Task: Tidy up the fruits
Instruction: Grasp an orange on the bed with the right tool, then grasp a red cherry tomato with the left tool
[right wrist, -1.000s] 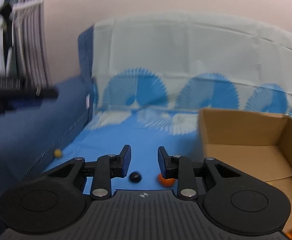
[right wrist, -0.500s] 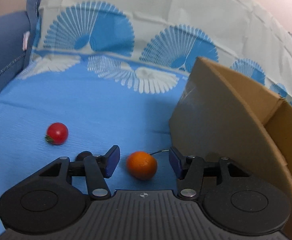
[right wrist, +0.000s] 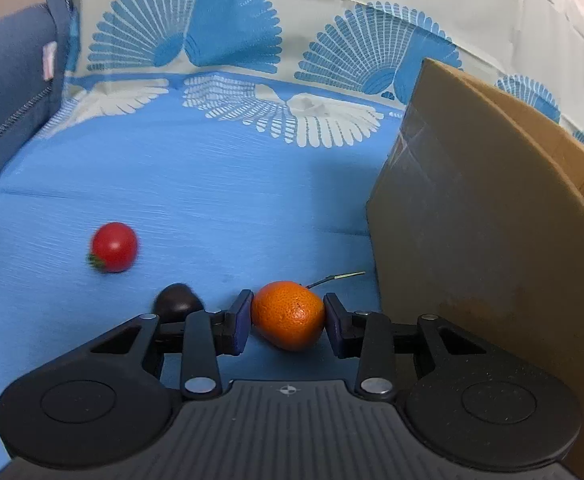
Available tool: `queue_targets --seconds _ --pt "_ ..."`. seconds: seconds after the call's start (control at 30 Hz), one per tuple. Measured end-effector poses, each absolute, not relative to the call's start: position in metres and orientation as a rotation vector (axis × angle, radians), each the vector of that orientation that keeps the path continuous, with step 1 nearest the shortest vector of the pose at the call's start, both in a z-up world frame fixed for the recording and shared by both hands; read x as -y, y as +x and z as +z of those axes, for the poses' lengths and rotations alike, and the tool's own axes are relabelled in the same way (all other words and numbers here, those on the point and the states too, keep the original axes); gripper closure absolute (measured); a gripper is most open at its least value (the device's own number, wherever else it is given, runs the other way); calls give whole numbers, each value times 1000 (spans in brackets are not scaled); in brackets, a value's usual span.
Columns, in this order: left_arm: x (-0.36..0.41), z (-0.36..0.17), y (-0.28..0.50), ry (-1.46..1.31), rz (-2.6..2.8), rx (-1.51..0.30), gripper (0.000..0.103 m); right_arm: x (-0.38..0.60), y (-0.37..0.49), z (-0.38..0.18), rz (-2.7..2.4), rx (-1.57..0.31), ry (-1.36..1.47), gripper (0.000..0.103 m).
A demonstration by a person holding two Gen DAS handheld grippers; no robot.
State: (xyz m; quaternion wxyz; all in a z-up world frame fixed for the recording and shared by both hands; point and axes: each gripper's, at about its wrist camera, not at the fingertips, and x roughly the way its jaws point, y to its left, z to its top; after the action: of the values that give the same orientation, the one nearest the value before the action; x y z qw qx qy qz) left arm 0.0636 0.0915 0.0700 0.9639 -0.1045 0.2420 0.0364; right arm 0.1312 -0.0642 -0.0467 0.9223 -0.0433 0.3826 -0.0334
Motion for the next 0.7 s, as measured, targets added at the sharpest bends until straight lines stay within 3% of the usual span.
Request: queue_targets --seconds 0.4,0.7 --pt "-98 76 52 -274 57 -491 52 80 27 26 344 -801 -125 64" --pt "-88 70 60 -256 28 -540 52 77 13 -3 343 -912 -189 64"
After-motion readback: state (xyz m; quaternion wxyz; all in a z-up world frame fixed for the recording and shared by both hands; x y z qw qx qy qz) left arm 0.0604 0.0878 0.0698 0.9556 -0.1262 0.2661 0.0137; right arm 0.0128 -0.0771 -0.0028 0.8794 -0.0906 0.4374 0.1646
